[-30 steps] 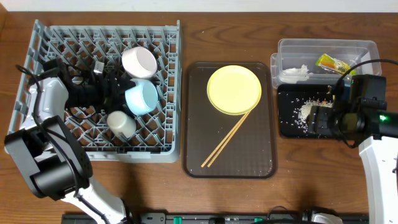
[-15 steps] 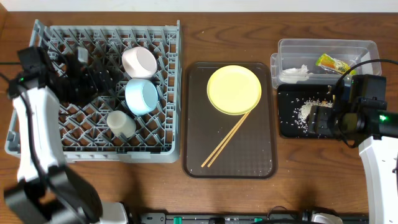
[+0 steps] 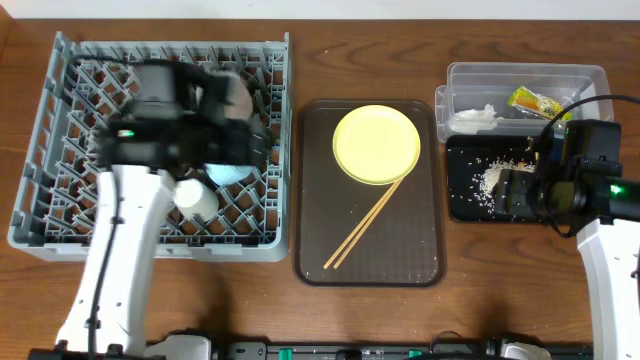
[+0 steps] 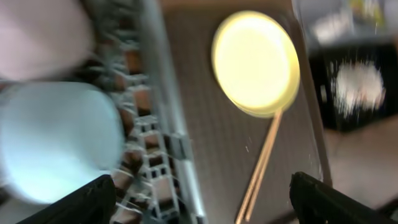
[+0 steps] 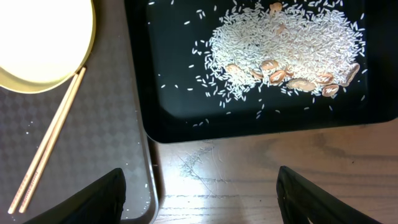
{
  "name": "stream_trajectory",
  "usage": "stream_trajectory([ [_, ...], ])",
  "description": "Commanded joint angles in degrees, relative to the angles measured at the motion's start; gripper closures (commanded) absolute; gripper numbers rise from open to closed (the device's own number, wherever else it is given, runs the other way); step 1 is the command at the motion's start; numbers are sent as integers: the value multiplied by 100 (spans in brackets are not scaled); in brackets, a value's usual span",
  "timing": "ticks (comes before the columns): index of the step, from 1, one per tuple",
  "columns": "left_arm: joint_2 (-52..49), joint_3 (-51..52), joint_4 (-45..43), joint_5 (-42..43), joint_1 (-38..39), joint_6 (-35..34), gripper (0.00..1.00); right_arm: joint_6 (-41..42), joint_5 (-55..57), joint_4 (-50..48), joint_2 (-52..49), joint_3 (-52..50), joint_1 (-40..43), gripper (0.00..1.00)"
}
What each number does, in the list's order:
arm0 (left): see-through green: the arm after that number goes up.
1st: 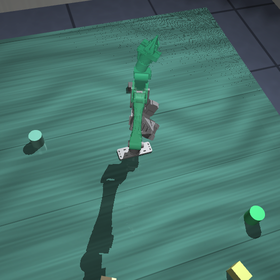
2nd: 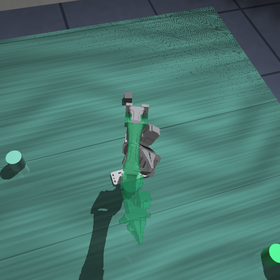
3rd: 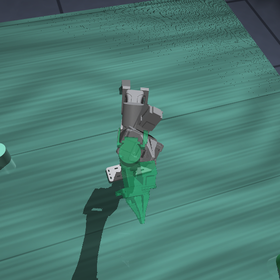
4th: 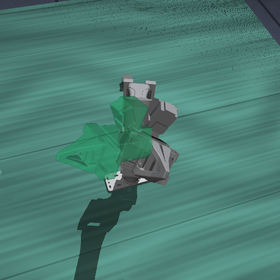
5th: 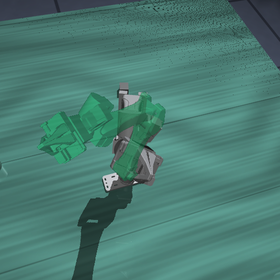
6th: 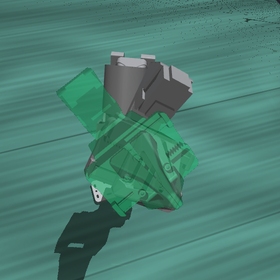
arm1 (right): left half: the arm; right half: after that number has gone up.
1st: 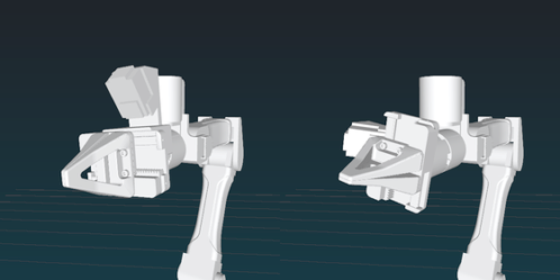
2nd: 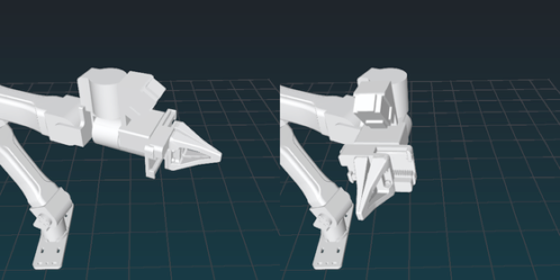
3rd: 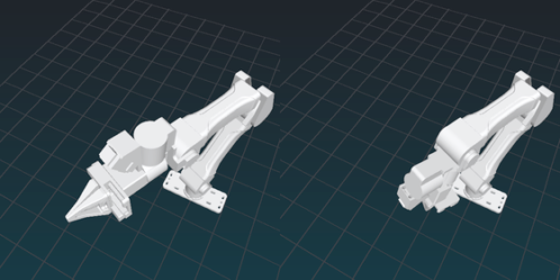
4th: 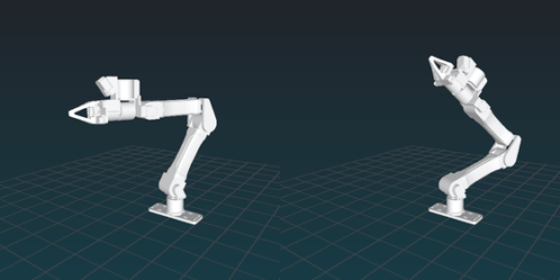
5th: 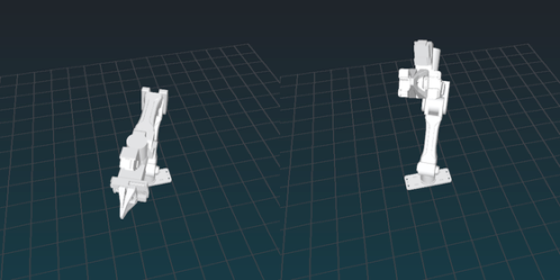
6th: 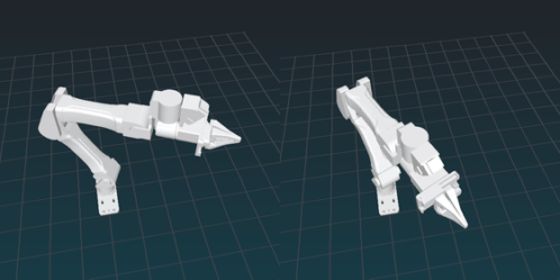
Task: Sort waste into correct bins and load items into the dishwasher rack
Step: 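Open the left gripper and withdraw it from the rack, then grasp one wooden chopstick on the tray with the left gripper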
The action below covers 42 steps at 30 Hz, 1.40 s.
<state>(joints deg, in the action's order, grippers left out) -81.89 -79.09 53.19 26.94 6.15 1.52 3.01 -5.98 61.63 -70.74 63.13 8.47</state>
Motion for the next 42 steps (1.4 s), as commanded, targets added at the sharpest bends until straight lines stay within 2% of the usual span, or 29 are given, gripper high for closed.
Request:
stream_trajectory([
  [1, -98, 162, 74, -706, 879, 15, 9, 35, -31, -11, 50, 61, 20, 24],
  [8, -621, 522, 15, -1875, 2520, 11, 9, 35, -31, -9, 50, 61, 20, 24],
  [12, -1169, 603, -127, -2295, 3060, -223, 9, 35, -31, -7, 50, 61, 20, 24],
  [16, -1810, 603, -243, -2317, 3414, -313, 9, 35, -31, -4, 50, 61, 20, 24],
  [27, -2931, 603, -857, -2557, 3674, -330, 12, 35, -31, -4, 50, 61, 20, 24],
  [31, -3069, 603, -1056, -2896, 3674, -332, 14, 35, -31, -2, 50, 61, 20, 25],
  [42, -3132, 612, -1152, -2848, 3759, -592, 16, 35, -31, 11, 50, 61, 20, 24],
])
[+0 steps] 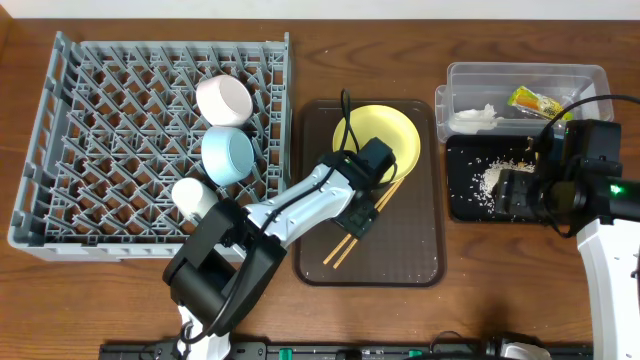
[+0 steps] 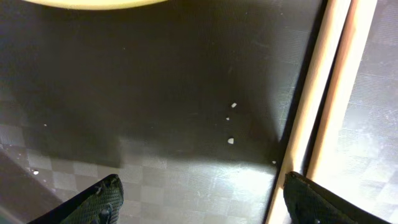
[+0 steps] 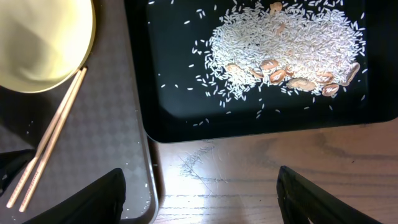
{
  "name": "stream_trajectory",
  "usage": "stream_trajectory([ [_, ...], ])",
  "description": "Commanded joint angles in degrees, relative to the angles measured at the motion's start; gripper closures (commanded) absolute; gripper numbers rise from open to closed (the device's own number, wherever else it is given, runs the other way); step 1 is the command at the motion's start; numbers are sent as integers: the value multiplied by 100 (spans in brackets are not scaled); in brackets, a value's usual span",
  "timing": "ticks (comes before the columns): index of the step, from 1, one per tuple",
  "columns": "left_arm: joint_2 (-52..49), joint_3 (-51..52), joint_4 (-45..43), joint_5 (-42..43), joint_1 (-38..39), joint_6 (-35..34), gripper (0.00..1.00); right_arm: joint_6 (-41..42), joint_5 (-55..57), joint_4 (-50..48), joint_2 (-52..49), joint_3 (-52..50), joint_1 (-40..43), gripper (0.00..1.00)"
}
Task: Sort waste into correct bins and load items into the dishwasher rack
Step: 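Grasp one wooden chopstick on the tray with the left gripper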
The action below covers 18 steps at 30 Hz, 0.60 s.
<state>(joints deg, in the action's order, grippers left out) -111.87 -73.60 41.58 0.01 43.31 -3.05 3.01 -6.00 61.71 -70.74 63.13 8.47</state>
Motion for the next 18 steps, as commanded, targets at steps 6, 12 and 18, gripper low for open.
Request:
stream_trajectory([
  [6, -133, 63, 142, -157, 81, -131, 16, 35, -28, 15, 50, 61, 17, 25],
  [12, -133, 63, 249, -153, 83, -170, 16, 35, -28, 31, 50, 59, 13, 24],
  [18, -146, 63, 243, -46, 83, -203, 36, 35, -28, 44, 50, 59, 13, 24],
])
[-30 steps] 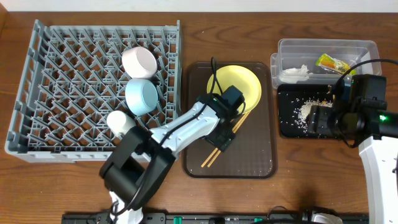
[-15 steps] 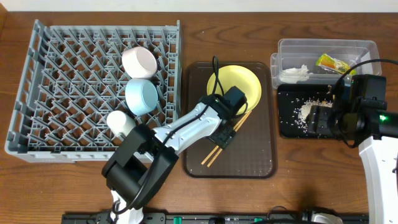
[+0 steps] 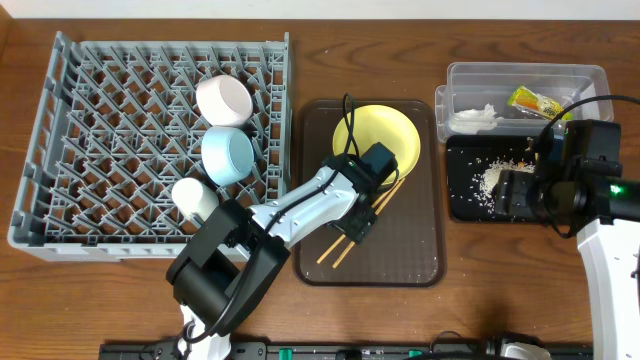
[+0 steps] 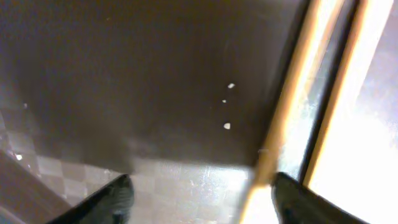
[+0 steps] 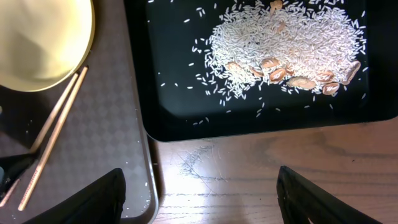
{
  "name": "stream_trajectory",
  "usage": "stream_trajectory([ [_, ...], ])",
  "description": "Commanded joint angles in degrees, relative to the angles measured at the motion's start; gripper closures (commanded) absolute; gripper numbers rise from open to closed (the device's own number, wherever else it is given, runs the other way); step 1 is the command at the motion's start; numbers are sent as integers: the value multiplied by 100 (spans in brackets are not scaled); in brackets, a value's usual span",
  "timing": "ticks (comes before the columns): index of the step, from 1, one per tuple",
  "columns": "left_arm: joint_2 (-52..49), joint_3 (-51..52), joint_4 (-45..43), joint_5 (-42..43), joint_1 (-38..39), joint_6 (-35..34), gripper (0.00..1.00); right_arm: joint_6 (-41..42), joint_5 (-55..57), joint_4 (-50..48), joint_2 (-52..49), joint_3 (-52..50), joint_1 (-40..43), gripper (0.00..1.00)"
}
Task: Sort waste into correct bins and load items into the dishwasher rack
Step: 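Grasp one wooden chopstick on the tray with the left gripper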
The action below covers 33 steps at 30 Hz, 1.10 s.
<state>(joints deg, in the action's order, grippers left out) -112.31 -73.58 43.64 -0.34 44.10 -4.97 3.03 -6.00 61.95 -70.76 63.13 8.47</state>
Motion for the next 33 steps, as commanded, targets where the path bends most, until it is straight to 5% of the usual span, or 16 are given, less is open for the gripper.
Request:
stream_trajectory([
  [1, -118, 61, 37, -11, 4, -11, 40, 33, -26, 20, 52, 59, 13, 24],
  [17, -203, 136, 164, 459, 13, -4, 93, 33, -26, 26, 52, 59, 13, 24],
  [33, 1419, -173, 1550, 461, 13, 131, 94, 33, -26, 44, 52, 59, 13, 24],
])
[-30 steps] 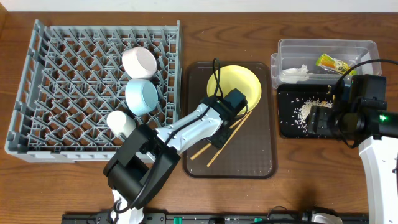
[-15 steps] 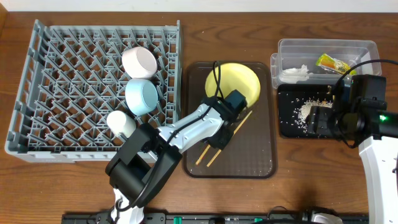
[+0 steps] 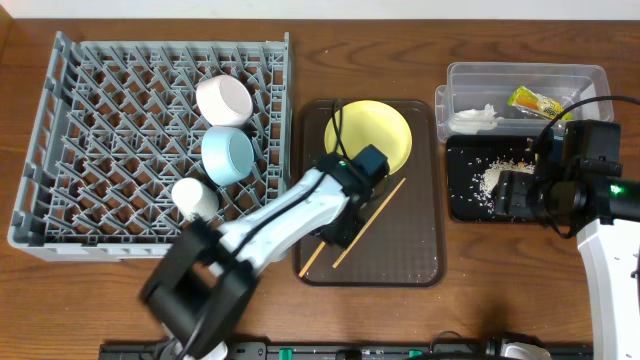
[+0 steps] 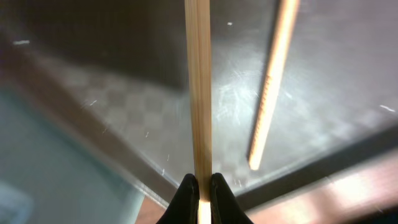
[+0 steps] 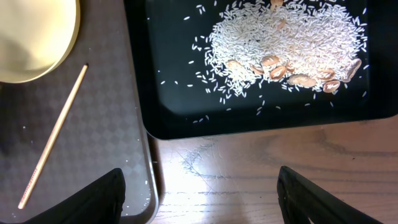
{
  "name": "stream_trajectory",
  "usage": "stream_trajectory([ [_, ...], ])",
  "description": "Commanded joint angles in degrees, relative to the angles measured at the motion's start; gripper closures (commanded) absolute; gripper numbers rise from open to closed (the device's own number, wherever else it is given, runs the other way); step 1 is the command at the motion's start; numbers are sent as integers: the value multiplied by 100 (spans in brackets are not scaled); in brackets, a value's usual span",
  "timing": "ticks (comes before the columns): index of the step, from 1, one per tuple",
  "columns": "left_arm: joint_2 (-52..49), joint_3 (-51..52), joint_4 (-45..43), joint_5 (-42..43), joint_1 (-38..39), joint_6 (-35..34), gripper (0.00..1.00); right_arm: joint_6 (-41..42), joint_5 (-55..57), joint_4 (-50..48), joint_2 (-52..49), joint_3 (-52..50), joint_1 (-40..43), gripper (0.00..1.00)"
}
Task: Sort waste into correct bins and load items into the dishwasher rack
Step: 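Grasp one wooden chopstick on the tray with the left gripper, then place the chopstick upright in the rack and return to the tray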
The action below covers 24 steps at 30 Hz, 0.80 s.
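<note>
My left gripper [image 3: 338, 228] is shut on one wooden chopstick [image 4: 199, 93] and holds it over the brown tray [image 3: 425, 272]. The chopstick's lower end reaches past the tray's left front edge. The second chopstick [image 3: 370, 222] lies slanted on the tray, in front of the yellow plate [image 3: 372, 132]. At the left stands the grey dishwasher rack [image 3: 60, 200]. My right gripper [image 5: 200, 186] is open over the wooden table, just in front of the black tray of rice [image 5: 286, 43].
In the rack are a white bowl [image 3: 223, 98], a light blue bowl [image 3: 228, 153] and a white cup [image 3: 195, 197]. A clear bin [image 3: 525, 75] at the back right holds a tissue and a yellow wrapper. Rice and food scraps [image 3: 492, 178] lie on the black tray.
My left gripper has gone from open over the pair of chopsticks to shut on one, which is now raised and apart from the other. The right arm has not moved.
My left gripper was first over the rack by the bowls. Then it was down on the brown tray, open beside the two chopsticks, and stayed open there. Now it grips one chopstick while the other lies on the tray. The right gripper stayed open by the black tray.
</note>
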<state>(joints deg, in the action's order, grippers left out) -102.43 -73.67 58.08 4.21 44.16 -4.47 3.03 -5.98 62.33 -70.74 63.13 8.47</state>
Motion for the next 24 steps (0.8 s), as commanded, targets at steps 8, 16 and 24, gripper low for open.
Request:
stream_trajectory([
  [8, 1464, -164, -33, -935, -317, 205, 94, 33, -31, 15, 50, 59, 13, 24],
  [16, 1554, -155, -662, -1233, -1373, 173, 94, 33, -28, 15, 50, 59, 13, 24],
  [24, 1088, -142, -1143, -1102, -1950, 160, 94, 33, -28, 9, 50, 59, 13, 24],
])
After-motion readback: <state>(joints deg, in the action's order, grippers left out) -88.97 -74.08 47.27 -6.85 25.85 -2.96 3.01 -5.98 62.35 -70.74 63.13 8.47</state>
